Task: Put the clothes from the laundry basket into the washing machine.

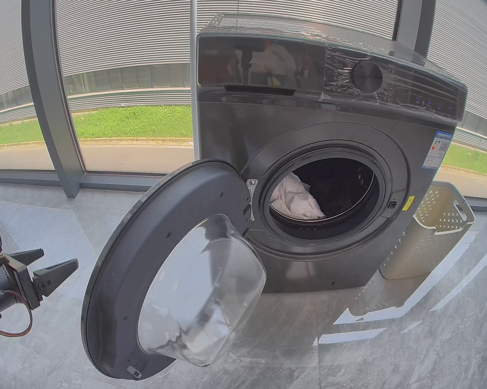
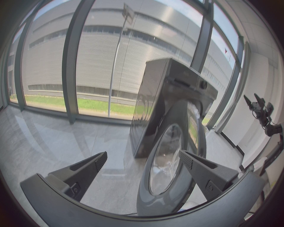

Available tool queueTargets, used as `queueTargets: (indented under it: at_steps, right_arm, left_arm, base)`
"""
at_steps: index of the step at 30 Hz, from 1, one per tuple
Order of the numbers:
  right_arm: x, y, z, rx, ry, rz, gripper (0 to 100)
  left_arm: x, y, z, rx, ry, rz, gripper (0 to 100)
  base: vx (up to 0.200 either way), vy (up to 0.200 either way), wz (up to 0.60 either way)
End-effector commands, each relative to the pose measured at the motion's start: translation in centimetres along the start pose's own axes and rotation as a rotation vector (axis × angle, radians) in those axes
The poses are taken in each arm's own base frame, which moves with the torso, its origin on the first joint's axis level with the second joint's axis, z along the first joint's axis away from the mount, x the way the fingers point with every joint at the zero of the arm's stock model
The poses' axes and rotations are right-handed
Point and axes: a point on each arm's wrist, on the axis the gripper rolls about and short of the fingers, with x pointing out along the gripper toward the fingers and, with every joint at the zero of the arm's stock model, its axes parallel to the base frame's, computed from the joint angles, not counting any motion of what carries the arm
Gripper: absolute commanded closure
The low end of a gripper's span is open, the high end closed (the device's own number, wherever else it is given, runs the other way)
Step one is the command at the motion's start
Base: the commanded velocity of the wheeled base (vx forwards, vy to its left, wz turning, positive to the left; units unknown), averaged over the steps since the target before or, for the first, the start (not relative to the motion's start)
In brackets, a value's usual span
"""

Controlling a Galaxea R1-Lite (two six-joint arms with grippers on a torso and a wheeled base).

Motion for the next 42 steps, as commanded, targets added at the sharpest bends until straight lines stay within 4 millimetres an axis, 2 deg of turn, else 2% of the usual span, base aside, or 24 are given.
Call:
queueTargets:
  at_steps: [1, 4, 8, 9, 14, 17, 21, 25, 27, 28, 29, 31, 34, 36, 37, 38, 39, 40, 42]
  right_arm:
    - [0.0, 0.0, 0.0, 0.0, 0.0, -0.001, 0]
    - [0.0, 0.0, -0.1, 0.001, 0.001, 0.0, 0]
    - [0.1, -0.1, -0.1, 0.001, 0.003, -0.001, 0]
    - [0.1, -0.1, -0.1, 0.001, 0.003, -0.001, 0]
    - [0.1, 0.0, 0.0, -0.001, -0.001, 0.002, 0]
    - [0.1, -0.1, 0.1, -0.001, -0.001, 0.002, 0]
    - [0.2, -0.1, 0.2, -0.004, -0.006, 0.003, 0]
    - [0.3, 0.0, 0.5, -0.01, -0.015, 0.003, 0]
    - [0.3, 0.0, 0.5, -0.01, -0.016, 0.001, 0]
    - [0.3, -0.1, 0.5, -0.009, -0.014, 0.001, 0]
    - [0.3, -0.1, 0.5, -0.009, -0.014, 0.001, 0]
    - [0.4, -0.1, 0.6, -0.011, -0.016, 0.0, 0]
    - [0.3, -0.2, 0.6, -0.013, -0.017, -0.005, 0]
    - [0.3, -0.2, 0.7, -0.014, -0.019, -0.007, 0]
    - [0.3, -0.2, 0.7, -0.014, -0.019, -0.007, 0]
    - [0.4, -0.2, 0.6, -0.014, -0.017, -0.007, 0]
    - [0.4, -0.2, 0.6, -0.014, -0.017, -0.007, 0]
    - [0.4, -0.2, 0.7, -0.017, -0.021, -0.007, 0]
    - [0.4, -0.2, 0.8, -0.018, -0.024, -0.005, 0]
  left_arm:
    - [0.0, 0.3, 1.4, -0.004, -0.1, 0.028, 0]
    - [-0.1, 0.6, 1.6, -0.007, -0.12, 0.054, 0]
    - [0.3, 1.1, -0.2, -0.033, -0.035, 0.074, 0]
    - [0.8, 1.5, -1.3, -0.057, 0.035, 0.086, 0]
    - [2.2, 1.8, -3.9, -0.094, 0.196, 0.075, 0]
    - [2.9, 0.9, -5.0, -0.077, 0.273, 0.006, 0]
    - [3.9, -1.3, -6.2, -0.016, 0.383, -0.146, 0]
    - [5.6, -3.1, -5.2, 0.031, 0.393, -0.252, 0]
    - [5.8, -3.4, -5.2, 0.038, 0.396, -0.266, 0]
    - [6.8, -5.1, -5.0, 0.073, 0.423, -0.343, 0]
    - [6.8, -5.1, -5.0, 0.073, 0.423, -0.343, 0]
    - [9.7, -8.0, -4.2, 0.094, 0.448, -0.424, 0]
    - [12.7, -10.6, -2.8, 0.061, 0.427, -0.461, 0]
    - [14.9, -13.5, -1.6, 0.007, 0.396, -0.469, 0]
    - [15.2, -14.4, -1.4, -0.013, 0.386, -0.468, 0]
    - [15.7, -16.6, -1.2, -0.065, 0.37, -0.483, 0]
    - [15.7, -17.1, -1.1, -0.078, 0.368, -0.489, 0]
    - [15.8, -19.0, -1.2, -0.162, 0.363, -0.492, 0]
    - [16.4, -19.9, -1.3, -0.237, 0.356, -0.478, 0]
  base:
    - [0.0, 0.0, 0.0]
    - [0.0, 0.0, 0.0]
    - [0.0, 0.0, 0.0]
    - [0.0, 0.0, 0.0]
    - [0.0, 0.0, 0.0]
    - [0.0, 0.0, 0.0]
    - [0.0, 0.0, 0.0]
    - [0.0, 0.0, 0.0]
    - [0.0, 0.0, 0.0]
    - [0.0, 0.0, 0.0]
    - [0.0, 0.0, 0.0]
    - [0.0, 0.0, 0.0]
    - [0.0, 0.0, 0.0]
    - [0.0, 0.0, 0.0]
    - [0.0, 0.0, 0.0]
    - [0.0, 0.0, 0.0]
    - [0.0, 0.0, 0.0]
    - [0.0, 0.0, 0.0]
    - [0.0, 0.0, 0.0]
